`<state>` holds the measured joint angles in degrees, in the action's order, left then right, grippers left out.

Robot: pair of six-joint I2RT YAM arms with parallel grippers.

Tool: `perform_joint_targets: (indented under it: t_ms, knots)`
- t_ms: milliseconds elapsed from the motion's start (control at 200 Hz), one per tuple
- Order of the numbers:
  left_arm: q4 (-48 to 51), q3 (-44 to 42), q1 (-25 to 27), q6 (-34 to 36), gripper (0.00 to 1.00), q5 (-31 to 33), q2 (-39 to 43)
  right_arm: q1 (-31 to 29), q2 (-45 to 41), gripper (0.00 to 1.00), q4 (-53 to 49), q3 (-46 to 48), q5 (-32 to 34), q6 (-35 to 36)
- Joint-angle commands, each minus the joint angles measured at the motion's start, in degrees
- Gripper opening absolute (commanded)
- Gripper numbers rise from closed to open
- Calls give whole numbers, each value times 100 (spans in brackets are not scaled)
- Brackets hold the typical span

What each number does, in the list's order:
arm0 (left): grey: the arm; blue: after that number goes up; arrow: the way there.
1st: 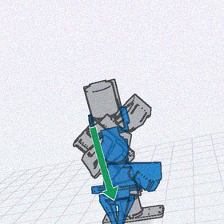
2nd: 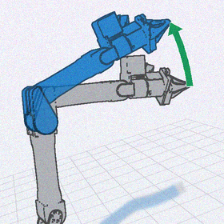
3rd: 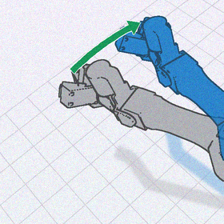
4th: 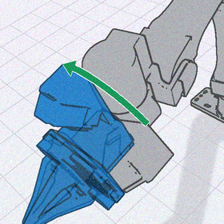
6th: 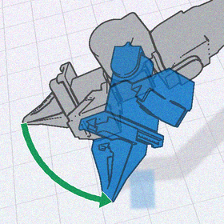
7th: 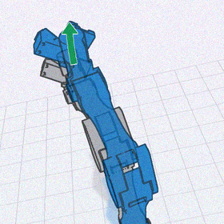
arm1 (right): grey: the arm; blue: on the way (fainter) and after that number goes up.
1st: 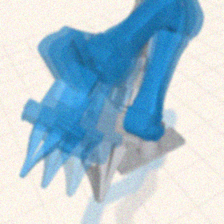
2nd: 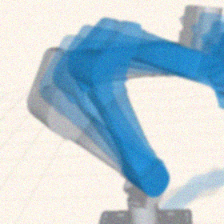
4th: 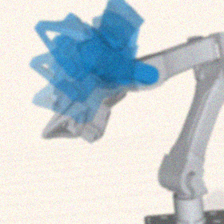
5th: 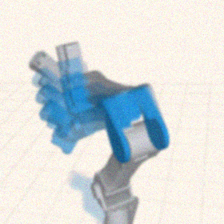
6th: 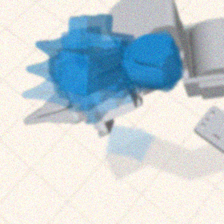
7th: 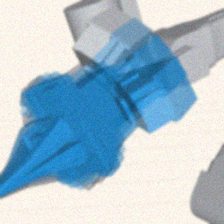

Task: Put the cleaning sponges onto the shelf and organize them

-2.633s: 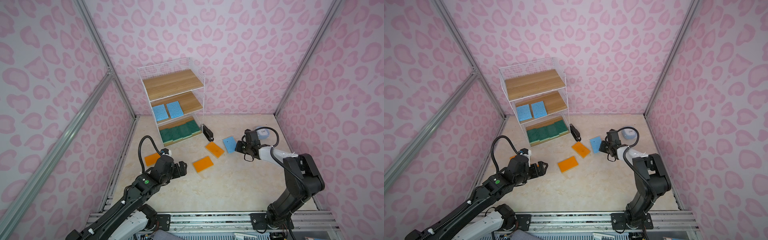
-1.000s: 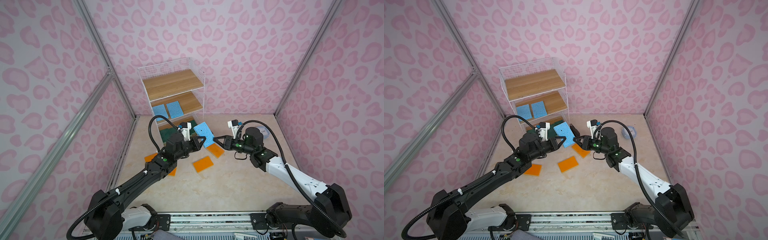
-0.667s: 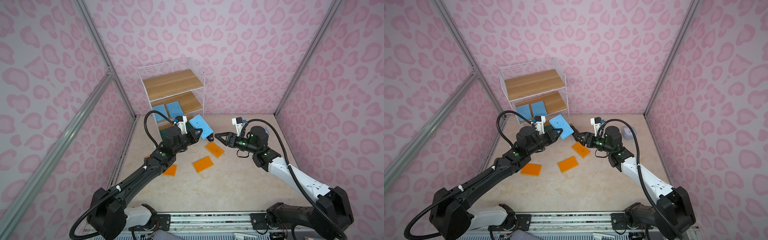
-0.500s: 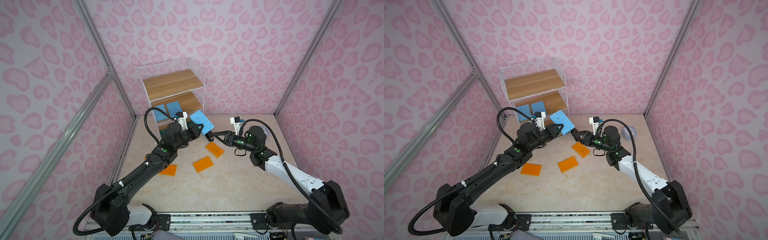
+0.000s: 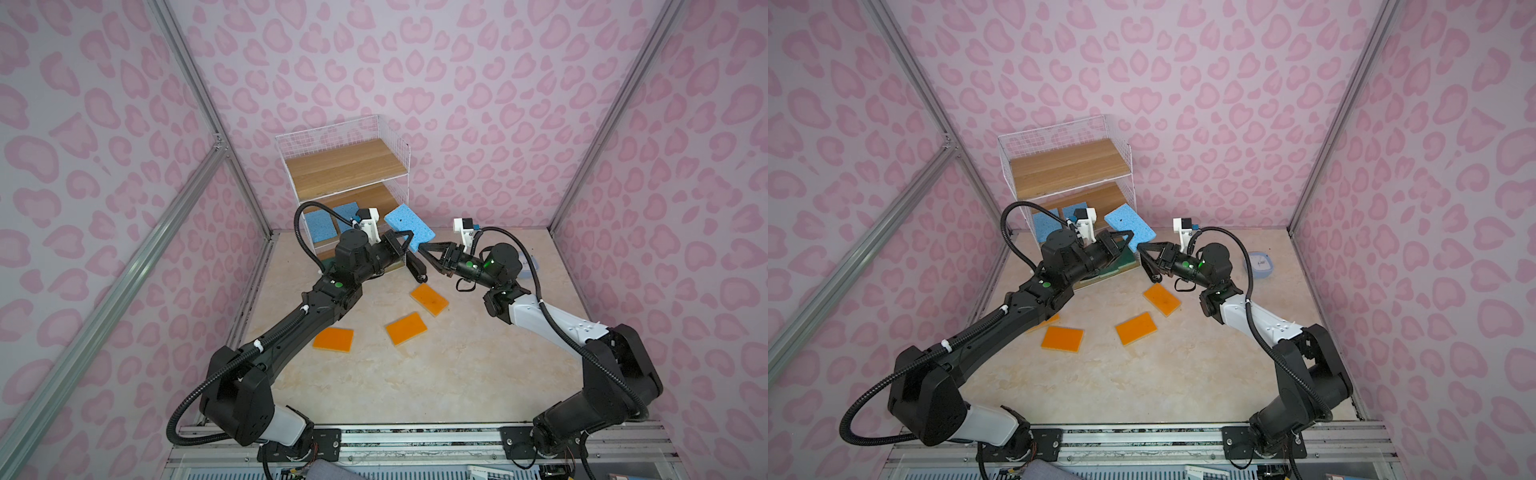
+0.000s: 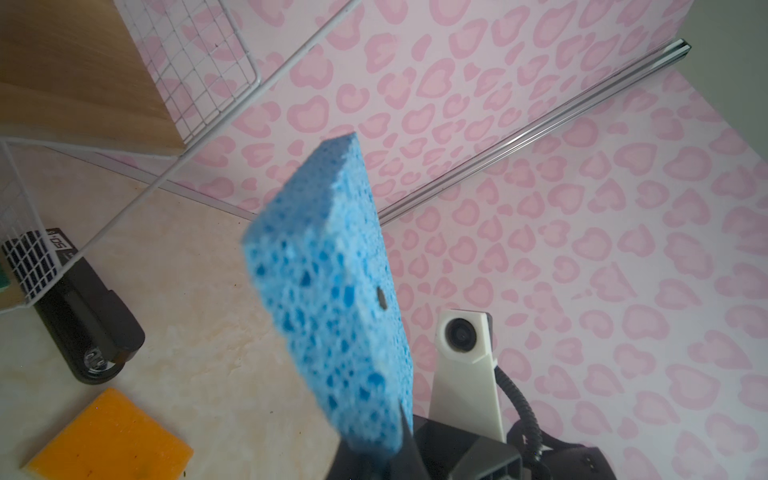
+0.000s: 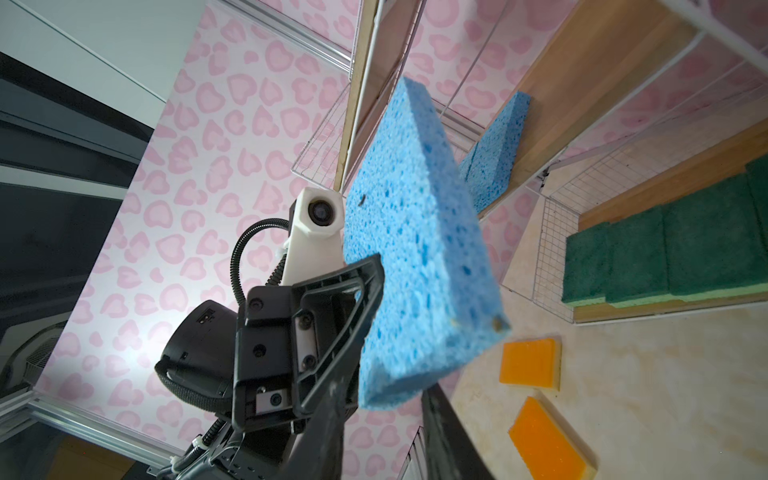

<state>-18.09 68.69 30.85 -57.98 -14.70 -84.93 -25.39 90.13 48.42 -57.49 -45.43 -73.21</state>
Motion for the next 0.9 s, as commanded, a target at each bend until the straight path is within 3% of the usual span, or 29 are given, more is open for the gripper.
perform_joint_targets:
  t_ms: [0, 420, 440, 540, 570, 600, 735, 895]
  knots:
    - [-391, 92, -43, -136, 4, -138, -98, 76, 167, 32, 781, -99, 90, -438]
    - [-475, 180, -114, -174, 5, -304, -181, 139, 478, 3, 604, -446, 279, -403]
    - [-447, 182, -114, -164, 10, -312, -180, 139, 462, 2, 578, -440, 288, -383]
    - [-308, 135, -123, 36, 59, -302, -49, 144, 345, 2, 367, -415, 358, -209]
    - [-257, 105, -123, 107, 82, -281, 33, 142, 297, 2, 279, -405, 384, -148]
    - [-167, 74, -120, 198, 99, -235, 111, 139, 265, 2, 208, -396, 408, -90]
    - [262, -248, -114, 539, 98, -24, 559, 134, 233, 1, 48, -393, 469, 19]
    - [584, -1316, -97, 796, 98, 367, 1530, 65, 404, 1, -158, -613, 530, 179]
